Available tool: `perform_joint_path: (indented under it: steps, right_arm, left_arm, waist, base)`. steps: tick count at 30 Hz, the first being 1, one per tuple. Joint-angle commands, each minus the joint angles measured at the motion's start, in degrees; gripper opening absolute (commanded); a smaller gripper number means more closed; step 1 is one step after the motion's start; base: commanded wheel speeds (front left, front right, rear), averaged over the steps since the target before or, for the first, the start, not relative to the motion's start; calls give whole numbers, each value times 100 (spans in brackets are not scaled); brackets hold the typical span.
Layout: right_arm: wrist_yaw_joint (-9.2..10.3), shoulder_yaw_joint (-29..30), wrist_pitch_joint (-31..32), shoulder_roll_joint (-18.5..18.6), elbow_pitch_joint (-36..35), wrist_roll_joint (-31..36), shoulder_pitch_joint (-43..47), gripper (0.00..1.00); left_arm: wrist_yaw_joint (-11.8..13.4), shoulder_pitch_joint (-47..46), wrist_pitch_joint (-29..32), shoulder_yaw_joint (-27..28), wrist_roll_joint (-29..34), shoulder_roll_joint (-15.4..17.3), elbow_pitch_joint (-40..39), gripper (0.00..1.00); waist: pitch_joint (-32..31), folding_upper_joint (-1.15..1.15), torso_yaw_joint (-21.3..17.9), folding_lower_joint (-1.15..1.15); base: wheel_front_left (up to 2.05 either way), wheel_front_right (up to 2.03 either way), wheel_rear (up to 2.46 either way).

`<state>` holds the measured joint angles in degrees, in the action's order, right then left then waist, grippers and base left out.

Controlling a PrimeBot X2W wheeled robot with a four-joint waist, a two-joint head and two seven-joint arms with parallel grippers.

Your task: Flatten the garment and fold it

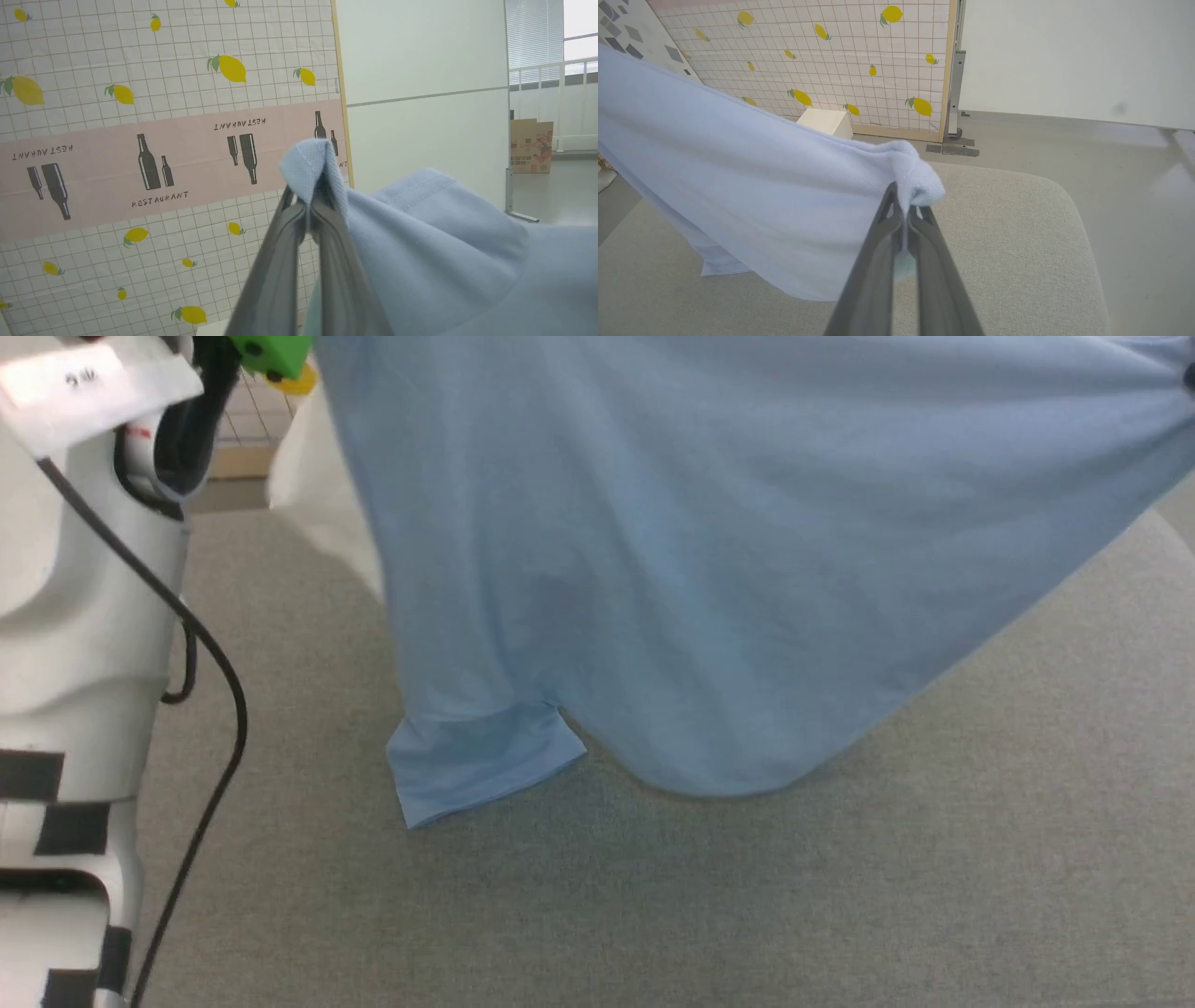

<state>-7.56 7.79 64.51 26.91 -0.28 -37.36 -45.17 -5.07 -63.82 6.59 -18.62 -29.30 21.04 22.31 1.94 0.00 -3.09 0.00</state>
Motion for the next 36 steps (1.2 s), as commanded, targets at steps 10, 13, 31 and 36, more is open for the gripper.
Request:
perform_joint_path:
  steps: [10, 13, 31, 36]
  right_arm:
    - [8, 302, -158, -313, 497, 693, -1408, 0]
    - [8, 377, -414, -571, 757, 1124, -2165, 0]
    - [8, 709, -3088, -1650, 2502, 2645, -5089, 0]
    - [8, 564, -3235, -1490, 2790, 2470, -4789, 0]
  left_arm:
    - [121, -1485, 399, -136, 497, 262, 463, 0]
    - [243, -2146, 485, -145, 710, 336, 564, 0]
    - [1350, -4142, -1540, 105, 1523, 256, 1255, 0]
    - [1255, -3862, -1835, 163, 1299, 115, 1568, 0]
  waist:
    - [1722, 0, -186, 0]
    - [2303, 0, -245, 0]
    - [3872, 0, -114, 0]
    - [3906, 0, 69, 0]
  base:
    - [0, 0, 0]
    - [0, 0, 0]
    - [0, 0, 0]
    - [0, 0, 0]
